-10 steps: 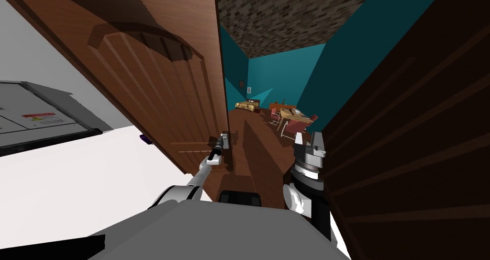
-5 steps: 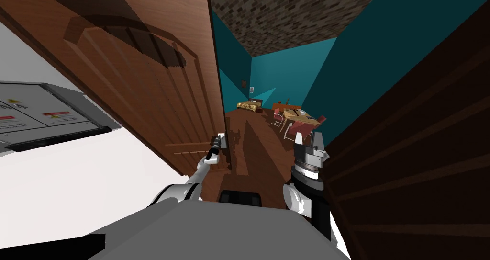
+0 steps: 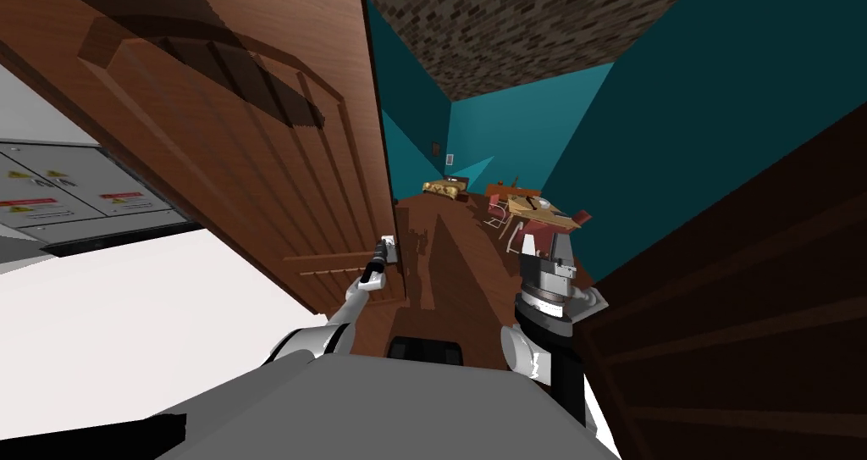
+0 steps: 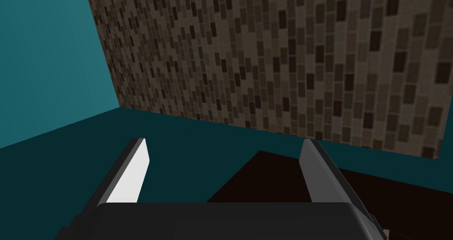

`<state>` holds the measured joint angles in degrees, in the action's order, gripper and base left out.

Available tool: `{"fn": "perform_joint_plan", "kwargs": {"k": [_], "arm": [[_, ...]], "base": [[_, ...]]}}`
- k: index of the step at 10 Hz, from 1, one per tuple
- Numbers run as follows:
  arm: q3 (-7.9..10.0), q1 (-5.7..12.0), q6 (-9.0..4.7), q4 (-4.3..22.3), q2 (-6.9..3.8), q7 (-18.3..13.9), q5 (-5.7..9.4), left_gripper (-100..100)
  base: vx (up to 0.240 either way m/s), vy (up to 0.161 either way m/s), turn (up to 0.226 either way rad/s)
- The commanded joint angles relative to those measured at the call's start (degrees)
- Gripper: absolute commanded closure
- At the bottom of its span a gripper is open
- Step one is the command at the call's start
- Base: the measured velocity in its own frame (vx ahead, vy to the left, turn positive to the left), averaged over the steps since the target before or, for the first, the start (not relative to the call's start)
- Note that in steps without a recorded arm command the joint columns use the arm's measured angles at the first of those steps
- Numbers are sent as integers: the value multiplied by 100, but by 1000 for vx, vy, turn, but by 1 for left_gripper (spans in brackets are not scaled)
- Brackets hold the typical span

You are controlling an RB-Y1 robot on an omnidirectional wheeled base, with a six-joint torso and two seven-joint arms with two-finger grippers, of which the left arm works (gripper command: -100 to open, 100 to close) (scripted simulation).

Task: Push the door open

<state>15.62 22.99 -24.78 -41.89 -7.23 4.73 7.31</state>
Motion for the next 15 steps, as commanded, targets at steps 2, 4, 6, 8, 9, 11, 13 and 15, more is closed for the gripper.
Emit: {"fn": "perform_joint_plan", "kwargs": {"k": [2, 4, 6, 8, 9, 11, 13, 15], "arm": [[94, -7, -5, -3, -43, 24, 30, 100], [165, -13, -8, 2, -68, 46, 53, 100], [280, -24, -13, 10, -110, 81, 89, 100], [405, -36, -18, 19, -155, 119, 128, 100], [466, -42, -21, 24, -177, 138, 148, 100], [577, -52, -25, 32, -217, 172, 183, 100], [672, -61, -29, 39, -251, 201, 213, 100], [766, -59, -55, 101, -316, 220, 243, 100]], "base": [[89, -35, 51], [161, -67, 48], [183, -73, 59], [219, -71, 59], [207, -59, 58], [187, -83, 55], [185, -74, 61], [103, -27, 41]]}}
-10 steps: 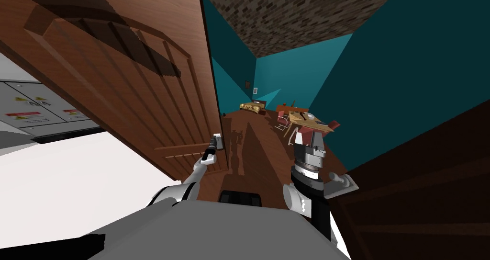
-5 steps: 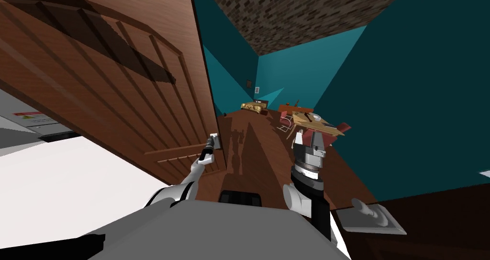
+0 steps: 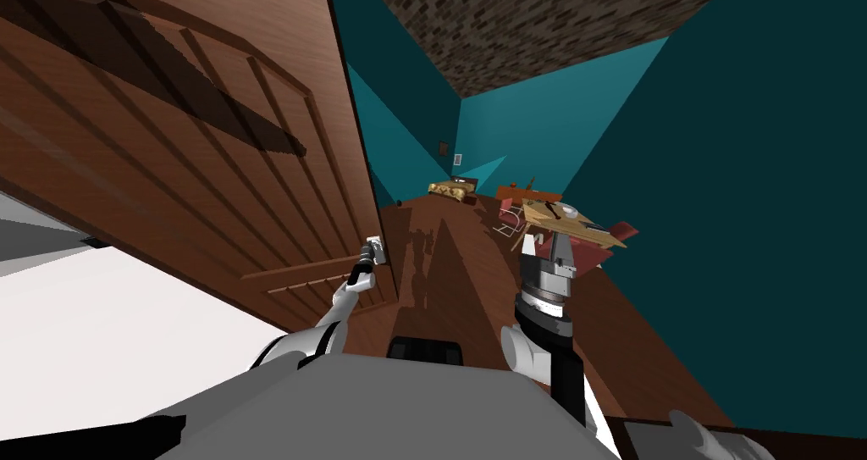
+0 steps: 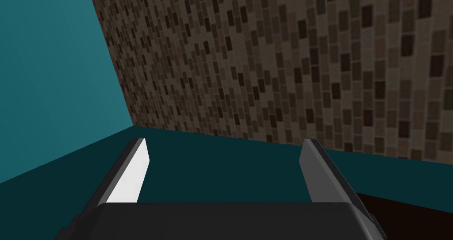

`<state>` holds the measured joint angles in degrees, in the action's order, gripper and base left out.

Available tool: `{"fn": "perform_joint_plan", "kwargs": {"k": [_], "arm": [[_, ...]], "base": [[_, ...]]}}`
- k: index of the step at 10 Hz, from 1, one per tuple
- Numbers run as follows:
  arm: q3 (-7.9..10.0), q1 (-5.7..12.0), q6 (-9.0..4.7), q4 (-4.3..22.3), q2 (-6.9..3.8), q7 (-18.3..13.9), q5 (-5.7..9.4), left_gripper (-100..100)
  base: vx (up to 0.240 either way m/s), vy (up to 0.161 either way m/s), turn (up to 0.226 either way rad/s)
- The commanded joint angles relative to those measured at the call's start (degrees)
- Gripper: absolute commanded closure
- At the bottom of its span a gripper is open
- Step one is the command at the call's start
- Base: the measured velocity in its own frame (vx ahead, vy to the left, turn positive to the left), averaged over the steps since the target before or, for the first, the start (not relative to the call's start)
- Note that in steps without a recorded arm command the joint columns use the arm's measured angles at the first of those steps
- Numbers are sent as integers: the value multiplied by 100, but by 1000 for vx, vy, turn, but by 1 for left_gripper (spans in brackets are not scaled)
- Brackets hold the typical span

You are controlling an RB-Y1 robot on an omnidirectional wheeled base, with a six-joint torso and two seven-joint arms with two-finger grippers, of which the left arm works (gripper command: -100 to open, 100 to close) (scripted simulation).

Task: Push the door open

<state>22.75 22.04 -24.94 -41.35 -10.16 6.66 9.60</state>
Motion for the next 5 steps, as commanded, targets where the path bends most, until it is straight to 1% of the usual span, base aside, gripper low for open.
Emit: {"fn": "perform_joint_plan", "kwargs": {"k": [1, 3, 5], "arm": [[75, 32, -40, 49, -30, 34, 21, 100], [180, 17, -45, 57, -66, 70, 55, 100], [301, 0, -52, 66, -107, 112, 93, 100]], "base": [[166, -22, 59], [168, -46, 42], [197, -34, 56]]}}
